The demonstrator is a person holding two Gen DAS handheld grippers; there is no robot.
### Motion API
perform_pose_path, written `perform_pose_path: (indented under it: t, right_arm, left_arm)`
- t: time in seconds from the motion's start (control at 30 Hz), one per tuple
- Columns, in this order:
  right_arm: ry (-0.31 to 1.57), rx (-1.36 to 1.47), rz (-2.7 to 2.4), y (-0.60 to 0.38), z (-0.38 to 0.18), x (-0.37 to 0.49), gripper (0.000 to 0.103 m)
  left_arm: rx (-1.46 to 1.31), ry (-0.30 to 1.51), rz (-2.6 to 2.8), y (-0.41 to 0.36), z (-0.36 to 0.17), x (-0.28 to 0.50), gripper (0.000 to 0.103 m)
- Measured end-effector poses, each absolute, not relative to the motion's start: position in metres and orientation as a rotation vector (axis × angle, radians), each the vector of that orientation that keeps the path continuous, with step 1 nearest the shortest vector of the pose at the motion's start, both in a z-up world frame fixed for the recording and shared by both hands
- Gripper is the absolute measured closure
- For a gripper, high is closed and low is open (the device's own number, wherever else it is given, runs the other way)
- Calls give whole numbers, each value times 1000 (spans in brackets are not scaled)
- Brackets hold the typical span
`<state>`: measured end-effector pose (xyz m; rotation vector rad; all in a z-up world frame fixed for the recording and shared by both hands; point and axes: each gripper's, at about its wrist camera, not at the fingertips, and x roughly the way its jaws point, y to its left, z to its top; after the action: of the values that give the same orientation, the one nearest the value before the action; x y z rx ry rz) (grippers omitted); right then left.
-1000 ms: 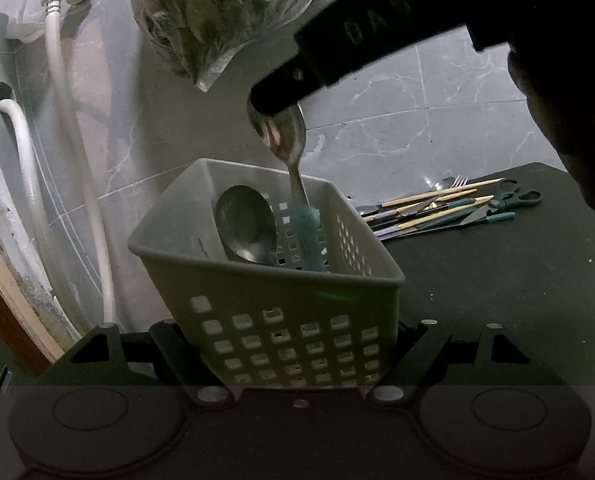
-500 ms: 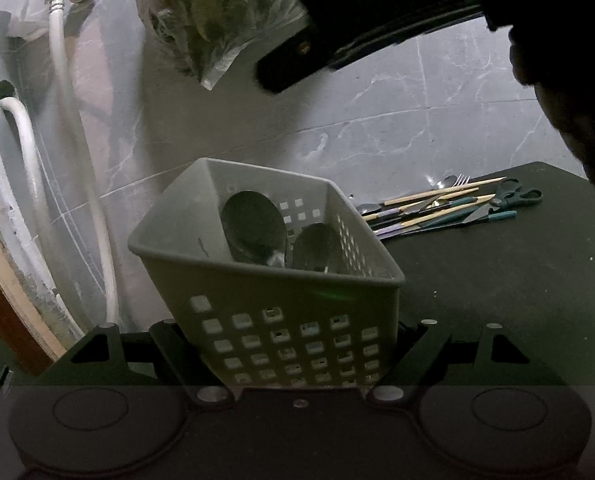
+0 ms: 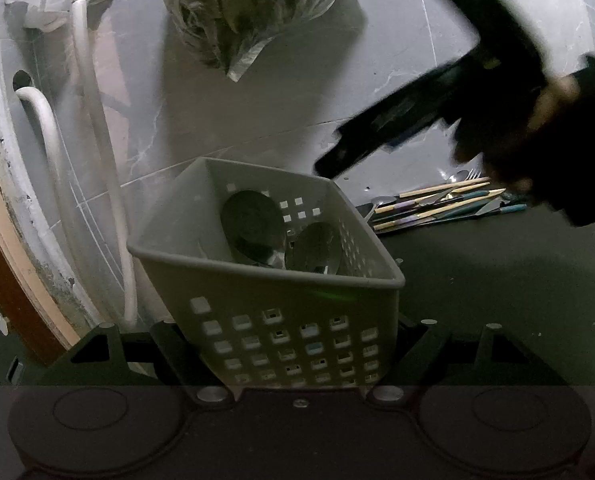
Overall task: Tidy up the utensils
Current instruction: 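Grasp the silver-handled scoop from the pile with the right gripper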
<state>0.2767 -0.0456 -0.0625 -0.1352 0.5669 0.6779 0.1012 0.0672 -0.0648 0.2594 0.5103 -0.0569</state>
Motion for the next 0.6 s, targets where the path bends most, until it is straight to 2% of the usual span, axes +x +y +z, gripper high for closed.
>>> perform_pose_path:
  t: [0.17, 0.4, 0.53, 0.6]
  right_arm:
    - [697, -36, 837, -26, -82, 329, 0]
    - [725, 80, 913, -36, -89, 360, 0]
    - [746, 15, 746, -36, -98, 375, 1]
    - [756, -46, 689, -31, -104, 378, 7]
  left_arm:
    - [232, 503, -25, 73, -63, 106, 21]
    - [238, 496, -24, 80, -66, 109, 21]
    - [238, 491, -31, 77, -66, 110, 21]
    - [240, 489, -41, 80, -67, 110, 21]
